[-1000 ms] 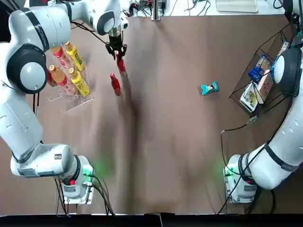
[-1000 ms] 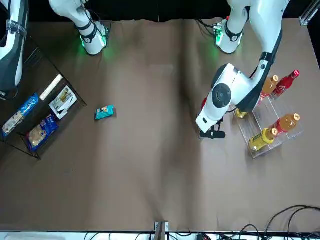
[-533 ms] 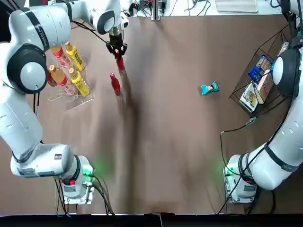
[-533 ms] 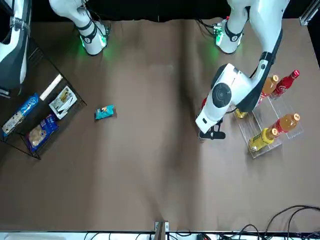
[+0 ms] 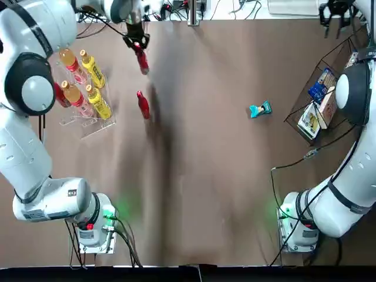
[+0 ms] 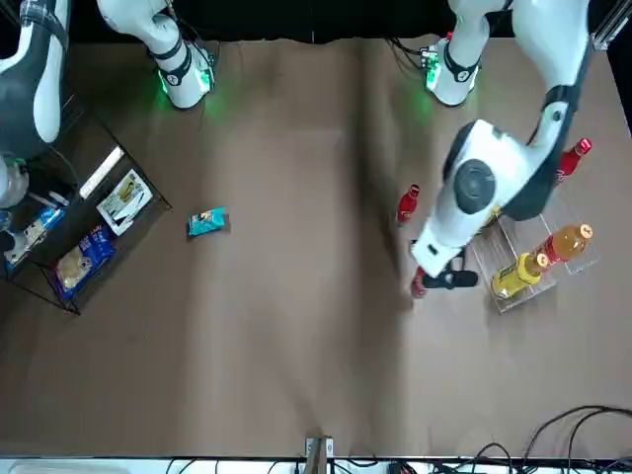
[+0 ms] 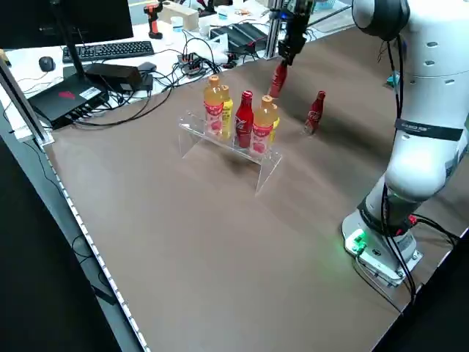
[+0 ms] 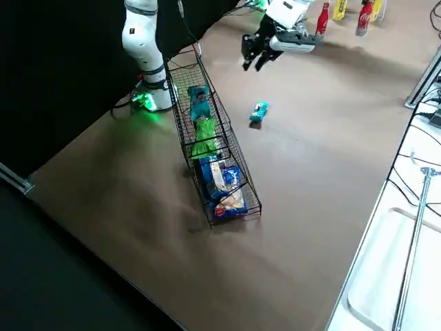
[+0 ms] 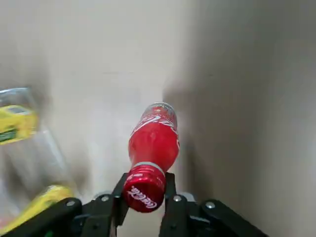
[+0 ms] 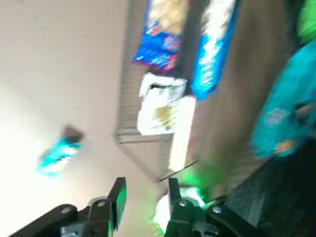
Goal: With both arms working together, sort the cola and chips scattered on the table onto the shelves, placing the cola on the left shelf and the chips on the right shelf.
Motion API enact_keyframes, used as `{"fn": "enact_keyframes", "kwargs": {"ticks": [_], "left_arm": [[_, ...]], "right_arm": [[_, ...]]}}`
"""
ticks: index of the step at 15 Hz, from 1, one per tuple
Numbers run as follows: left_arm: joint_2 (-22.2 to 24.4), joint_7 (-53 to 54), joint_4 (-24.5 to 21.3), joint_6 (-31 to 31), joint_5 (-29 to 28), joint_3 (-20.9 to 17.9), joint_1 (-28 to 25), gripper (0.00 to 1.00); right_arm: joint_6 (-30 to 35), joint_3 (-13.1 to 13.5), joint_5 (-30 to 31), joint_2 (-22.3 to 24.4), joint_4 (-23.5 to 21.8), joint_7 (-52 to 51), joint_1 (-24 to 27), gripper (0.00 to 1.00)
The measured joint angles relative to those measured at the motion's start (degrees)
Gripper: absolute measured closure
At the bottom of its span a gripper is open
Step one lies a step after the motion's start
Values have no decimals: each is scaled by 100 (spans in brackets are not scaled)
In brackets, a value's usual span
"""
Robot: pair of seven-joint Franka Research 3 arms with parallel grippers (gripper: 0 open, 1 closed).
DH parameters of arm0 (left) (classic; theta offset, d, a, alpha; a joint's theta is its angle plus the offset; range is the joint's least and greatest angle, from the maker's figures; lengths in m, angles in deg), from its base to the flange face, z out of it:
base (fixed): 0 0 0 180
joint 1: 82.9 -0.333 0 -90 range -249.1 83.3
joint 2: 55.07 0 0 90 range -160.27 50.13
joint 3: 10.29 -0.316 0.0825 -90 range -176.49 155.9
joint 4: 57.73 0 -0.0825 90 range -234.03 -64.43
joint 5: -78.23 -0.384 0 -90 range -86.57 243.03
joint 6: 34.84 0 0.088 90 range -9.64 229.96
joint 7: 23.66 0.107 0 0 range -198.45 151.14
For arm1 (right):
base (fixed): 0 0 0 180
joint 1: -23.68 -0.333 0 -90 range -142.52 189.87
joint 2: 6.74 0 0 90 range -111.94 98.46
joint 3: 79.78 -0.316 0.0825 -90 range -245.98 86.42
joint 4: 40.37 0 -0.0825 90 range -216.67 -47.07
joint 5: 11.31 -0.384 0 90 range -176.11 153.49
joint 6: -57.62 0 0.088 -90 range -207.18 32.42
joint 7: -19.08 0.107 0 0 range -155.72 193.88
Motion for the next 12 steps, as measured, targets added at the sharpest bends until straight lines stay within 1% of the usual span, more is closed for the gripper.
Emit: {"fn": "enact_keyframes", "kwargs": {"ticks": [1, 3, 4, 5, 7, 8, 10, 12], "left_arm": [[102, 244, 44, -237, -2, 10, -160, 69], [343, 896, 98, -776, -2, 44, -539, 69], [474, 1261, 108, -1010, -1, 54, -718, 69], [606, 1595, 112, -1216, -1, 64, -879, 69], [889, 2198, 124, -1659, 0, 75, -1125, 69], [1201, 2821, 132, -2097, 0, 80, -1281, 69], [1493, 3411, 132, -2424, 22, 82, -1407, 69], [1686, 3970, 131, -2647, 31, 86, -1574, 69]], "right_arm": [[-34, -45, -296, -14, -40, 313, -4, 54], [-218, -197, -775, -99, -279, 1176, -53, 40], [-420, -295, -954, -188, -453, 1634, -108, 40], [-651, -387, -1058, -292, -623, 2081, -190, 38], [-1066, -575, -1114, -483, -939, 2805, -377, 37], [-1475, -763, -1128, -578, -1313, 3249, -548, 37], [-1840, -880, -1132, -597, -1791, 3565, -726, 37], [-2158, -911, -1246, -599, -2219, 3708, -885, 37]]}}
